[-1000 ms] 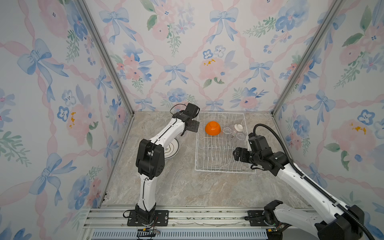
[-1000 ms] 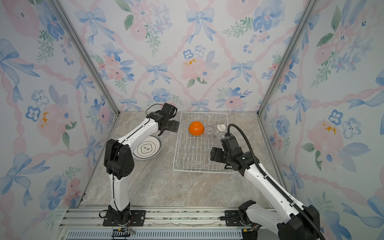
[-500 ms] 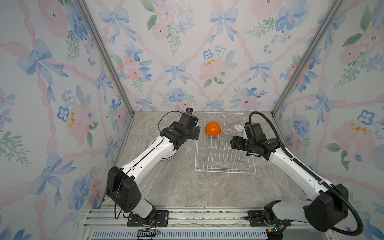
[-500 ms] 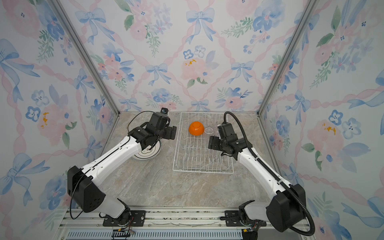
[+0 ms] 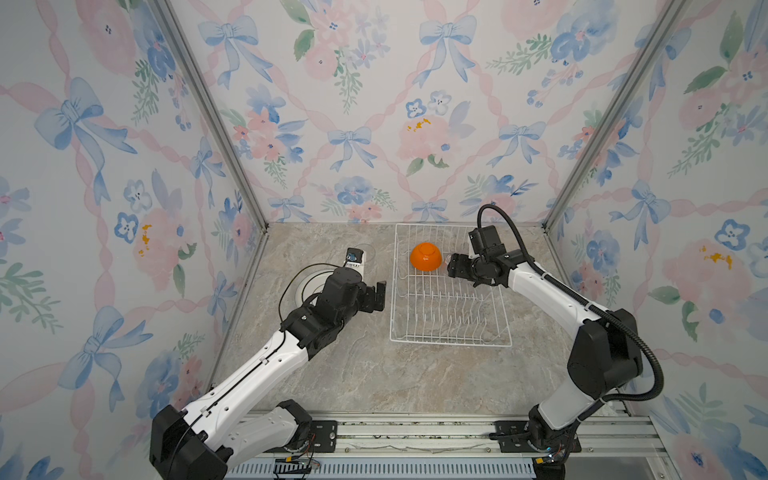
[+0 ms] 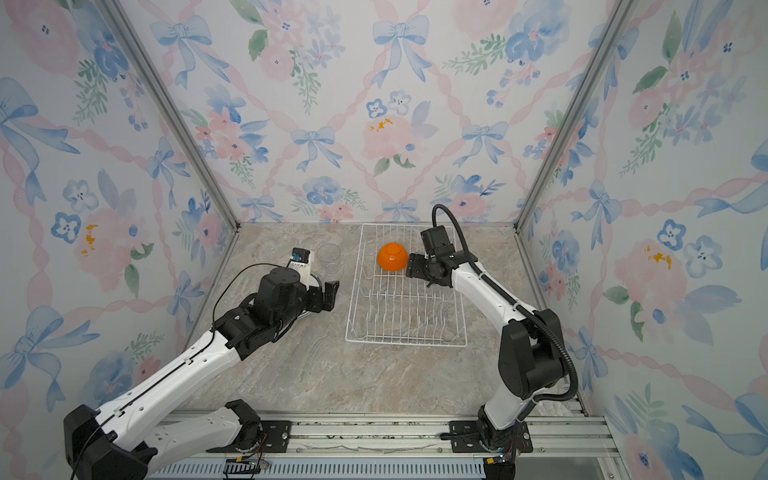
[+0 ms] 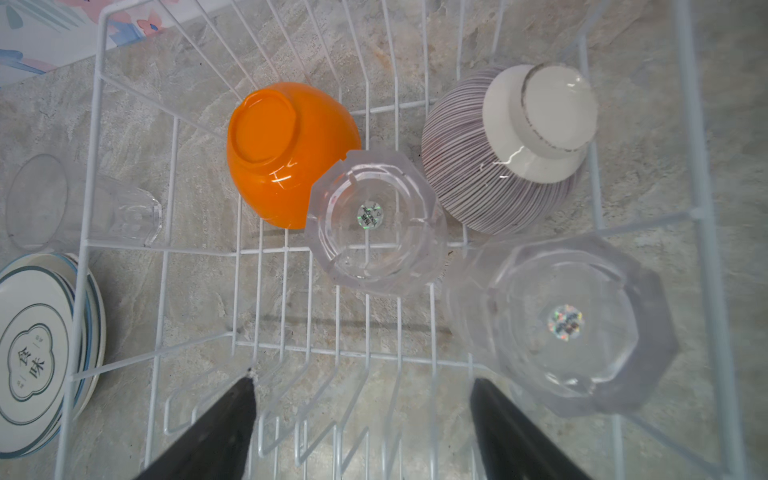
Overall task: Unload the mixed dishes from the dish rack
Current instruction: 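Move the right gripper over the octagonal clear glass in the rack while the left withdraws, then grasp the octagonal clear glass with the right gripper and lift it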
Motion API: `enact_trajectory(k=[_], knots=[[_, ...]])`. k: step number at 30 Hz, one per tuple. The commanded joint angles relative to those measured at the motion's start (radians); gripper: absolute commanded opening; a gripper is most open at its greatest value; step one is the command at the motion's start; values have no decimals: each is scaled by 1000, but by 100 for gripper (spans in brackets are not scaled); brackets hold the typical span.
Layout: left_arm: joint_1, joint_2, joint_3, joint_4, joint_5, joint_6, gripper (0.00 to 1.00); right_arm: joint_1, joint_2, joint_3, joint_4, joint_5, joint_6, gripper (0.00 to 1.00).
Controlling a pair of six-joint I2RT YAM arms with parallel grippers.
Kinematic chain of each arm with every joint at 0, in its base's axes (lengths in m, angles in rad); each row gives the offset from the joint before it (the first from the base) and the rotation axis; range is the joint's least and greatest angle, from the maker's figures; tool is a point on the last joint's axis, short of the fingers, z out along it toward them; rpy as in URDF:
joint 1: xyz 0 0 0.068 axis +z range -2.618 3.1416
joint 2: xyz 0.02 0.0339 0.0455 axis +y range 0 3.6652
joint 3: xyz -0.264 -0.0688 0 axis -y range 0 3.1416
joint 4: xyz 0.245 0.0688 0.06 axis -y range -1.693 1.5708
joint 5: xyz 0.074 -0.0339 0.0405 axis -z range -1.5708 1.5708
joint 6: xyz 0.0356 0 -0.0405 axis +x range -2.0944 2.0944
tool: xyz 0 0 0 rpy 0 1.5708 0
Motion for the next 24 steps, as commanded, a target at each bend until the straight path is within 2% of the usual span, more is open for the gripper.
enact_trajectory(k=[1,7,14,24], knots=[[-2,-86,-54,80,-5,-35,98,19,47,53,8,41,-20,83],[-1,-172,-95,102,-24,-24,98,34,114,109,-9,133,-57,84],[-2,-207,-104,102,-40,-26,98,34,157,119,41,123,-98,83],[-1,-171,-98,103,-37,-36,98,34,244,172,69,128,-124,80]])
